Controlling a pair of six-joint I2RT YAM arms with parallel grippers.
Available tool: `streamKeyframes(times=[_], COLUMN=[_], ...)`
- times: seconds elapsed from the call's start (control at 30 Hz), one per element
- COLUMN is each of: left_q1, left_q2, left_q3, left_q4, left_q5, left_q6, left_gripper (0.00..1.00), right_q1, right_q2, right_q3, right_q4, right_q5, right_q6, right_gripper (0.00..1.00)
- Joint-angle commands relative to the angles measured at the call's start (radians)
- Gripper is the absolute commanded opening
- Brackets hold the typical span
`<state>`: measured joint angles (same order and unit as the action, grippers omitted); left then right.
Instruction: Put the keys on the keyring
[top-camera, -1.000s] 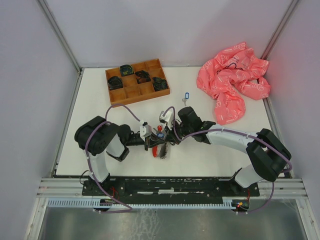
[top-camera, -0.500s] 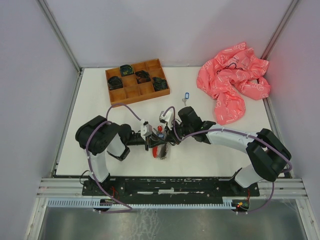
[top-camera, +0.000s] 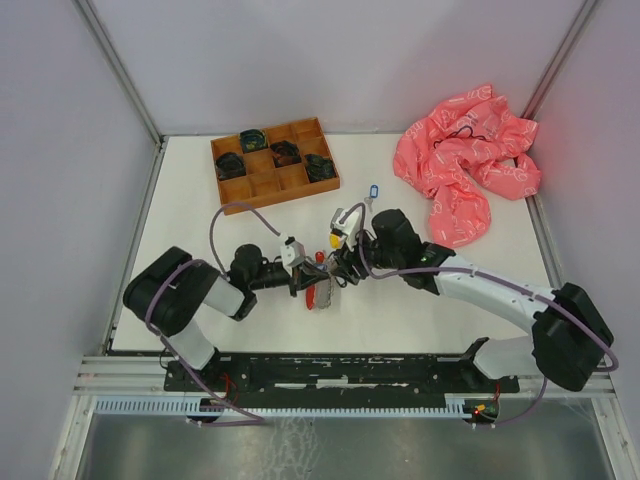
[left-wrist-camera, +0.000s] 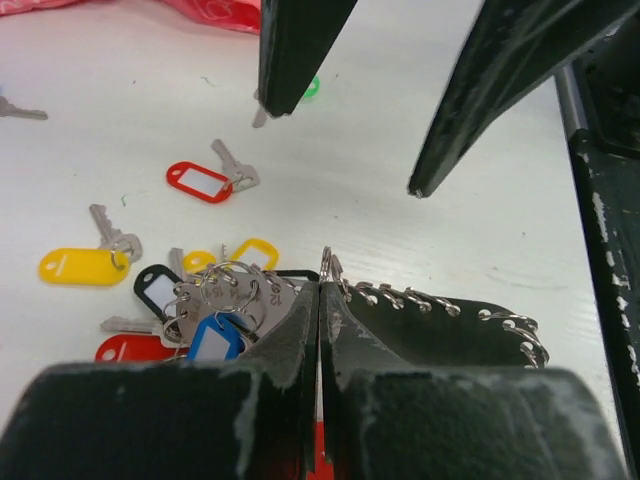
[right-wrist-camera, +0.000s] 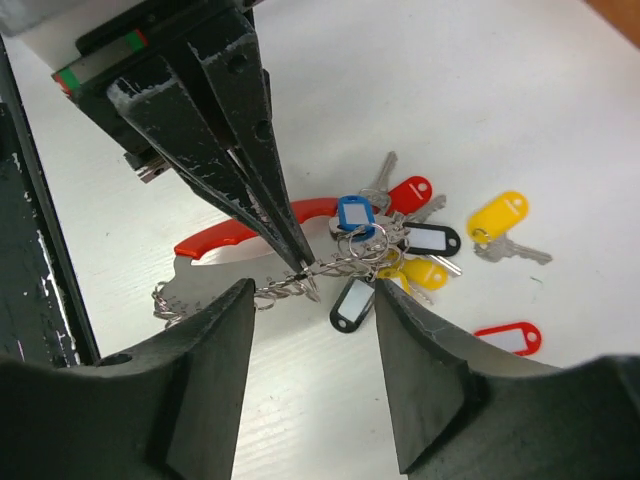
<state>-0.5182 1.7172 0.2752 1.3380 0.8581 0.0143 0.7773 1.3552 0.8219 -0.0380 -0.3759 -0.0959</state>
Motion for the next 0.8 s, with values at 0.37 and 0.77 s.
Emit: streamKeyframes(times=[0.37,0.77], left_q1=[-0.082,-0.112], left_q2=[-0.291,-0.388], left_q3=[0.215,0.229], left_q4=[-0.896,-0.98], left_q5=[-0.328,-0.321], left_q6=[0.325,0.401], left_gripper=[0.03,0.03], right_q1=[-0.009,-0.009], right_q2=[-0.245,-0.155], right_q3=[-0.118,-0.122], right_q4=[0.161,0.158], right_q5=[0.343,0.138], right_q6=[0.111,-0.07], right_gripper=[0.62,0.64])
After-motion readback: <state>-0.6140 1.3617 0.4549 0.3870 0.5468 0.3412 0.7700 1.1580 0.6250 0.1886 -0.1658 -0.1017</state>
